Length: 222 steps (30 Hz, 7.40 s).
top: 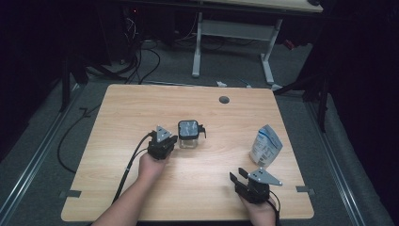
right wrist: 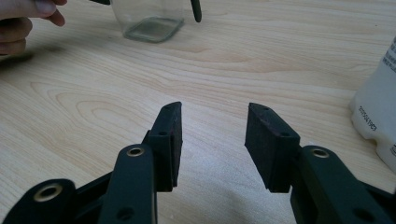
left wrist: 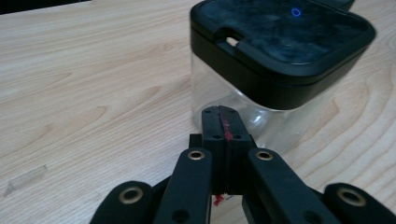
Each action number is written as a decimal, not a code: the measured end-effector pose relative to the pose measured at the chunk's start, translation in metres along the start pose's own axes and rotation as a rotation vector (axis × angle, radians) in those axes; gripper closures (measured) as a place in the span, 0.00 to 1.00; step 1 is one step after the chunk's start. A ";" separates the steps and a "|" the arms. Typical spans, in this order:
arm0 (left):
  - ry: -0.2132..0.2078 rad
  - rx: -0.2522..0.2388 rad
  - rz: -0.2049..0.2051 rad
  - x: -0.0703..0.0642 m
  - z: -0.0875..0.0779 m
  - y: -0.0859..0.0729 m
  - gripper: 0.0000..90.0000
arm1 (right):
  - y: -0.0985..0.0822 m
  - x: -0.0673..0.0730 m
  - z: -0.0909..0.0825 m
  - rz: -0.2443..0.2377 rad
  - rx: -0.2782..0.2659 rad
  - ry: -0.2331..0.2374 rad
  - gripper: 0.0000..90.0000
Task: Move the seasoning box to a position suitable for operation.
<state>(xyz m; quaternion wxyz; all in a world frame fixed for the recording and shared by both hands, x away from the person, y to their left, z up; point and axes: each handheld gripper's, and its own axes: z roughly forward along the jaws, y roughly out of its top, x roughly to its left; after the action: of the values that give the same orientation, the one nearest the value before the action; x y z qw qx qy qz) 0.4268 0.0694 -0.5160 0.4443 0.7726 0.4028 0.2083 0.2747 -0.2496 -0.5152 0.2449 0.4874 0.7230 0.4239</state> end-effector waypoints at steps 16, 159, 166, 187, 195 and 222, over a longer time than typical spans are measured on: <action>-0.004 -0.031 0.033 -0.023 -0.006 0.004 1.00 | 0.001 0.000 0.001 -0.004 0.000 0.002 0.69; -0.004 -0.103 -0.037 0.016 -0.048 -0.037 0.97 | 0.114 0.055 0.116 -0.115 -0.033 0.103 1.00; -0.038 -0.114 -0.031 0.002 -0.052 -0.036 0.97 | 0.103 0.063 0.101 -0.132 -0.047 0.118 1.00; -0.149 0.020 0.081 -0.076 -0.061 -0.054 1.00 | 0.026 0.026 0.024 -0.079 -0.053 0.031 0.99; -0.142 0.005 0.115 -0.099 -0.039 -0.042 1.00 | 0.017 0.023 0.022 -0.069 -0.056 0.026 0.98; -0.101 -0.161 0.079 -0.051 -0.038 0.030 1.00 | 0.008 0.018 0.025 -0.054 -0.029 0.008 0.94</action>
<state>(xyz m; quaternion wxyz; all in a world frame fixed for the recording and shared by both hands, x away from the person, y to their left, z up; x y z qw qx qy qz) 0.3843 0.0399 -0.4689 0.5162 0.7592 0.3309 0.2184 0.2907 -0.2223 -0.5200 0.2603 0.4626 0.7306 0.4295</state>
